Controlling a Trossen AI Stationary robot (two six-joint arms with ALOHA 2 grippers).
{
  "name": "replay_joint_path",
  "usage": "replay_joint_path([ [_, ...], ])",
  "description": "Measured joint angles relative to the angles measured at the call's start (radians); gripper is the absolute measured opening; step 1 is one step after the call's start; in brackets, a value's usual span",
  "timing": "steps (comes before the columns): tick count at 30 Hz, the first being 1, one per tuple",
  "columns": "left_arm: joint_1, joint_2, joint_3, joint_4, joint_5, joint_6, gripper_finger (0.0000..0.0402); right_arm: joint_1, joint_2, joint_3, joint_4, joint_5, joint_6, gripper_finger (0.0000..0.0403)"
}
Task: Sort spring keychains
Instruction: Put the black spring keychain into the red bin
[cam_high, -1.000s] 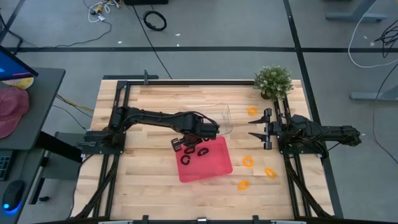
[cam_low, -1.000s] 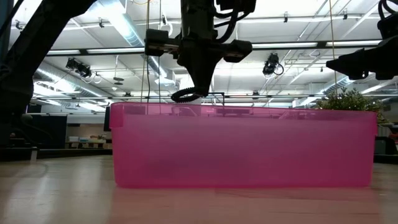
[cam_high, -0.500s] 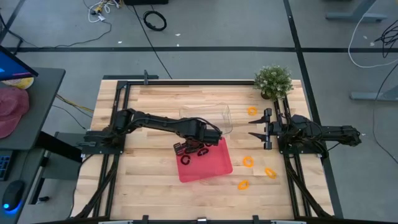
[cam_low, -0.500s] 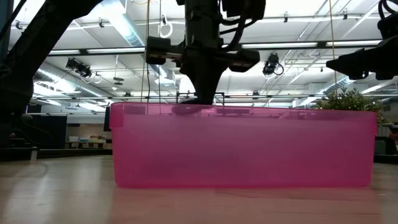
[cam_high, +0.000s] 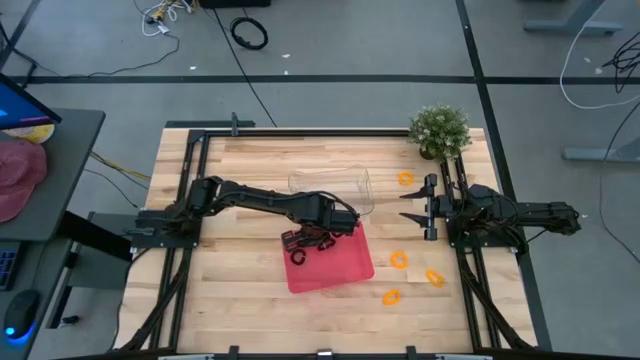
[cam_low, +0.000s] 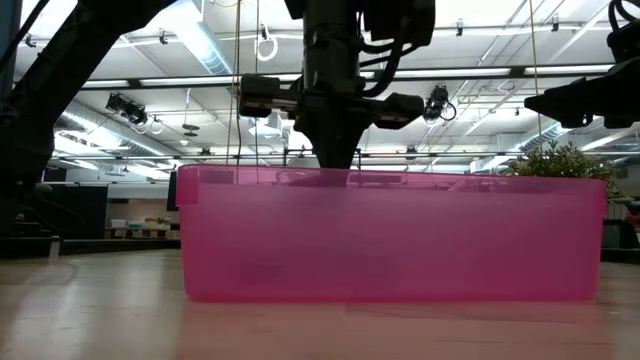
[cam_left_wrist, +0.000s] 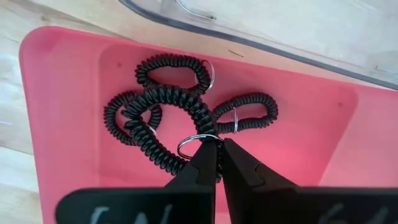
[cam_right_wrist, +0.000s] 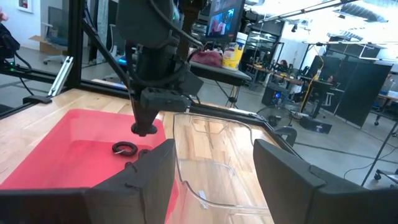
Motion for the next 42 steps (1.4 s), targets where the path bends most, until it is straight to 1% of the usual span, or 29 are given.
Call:
replay_joint_path([
  [29,-0.006,0.007,0.000,0.008,-0.027,-0.001,0.0008,0.000,0.000,0.000,0.000,0.000,0.000,0.0222],
  [34,-0.006,0.043,0.000,0.028,-0.012,-0.001,0.0008,0.000,0.000,0.000,0.000,0.000,0.000,0.0222],
  [42,-0.006,0.061,0.000,0.040,-0.020,0.011,0.0008,0.000,0.000,0.000,0.000,0.000,0.000,0.0222],
])
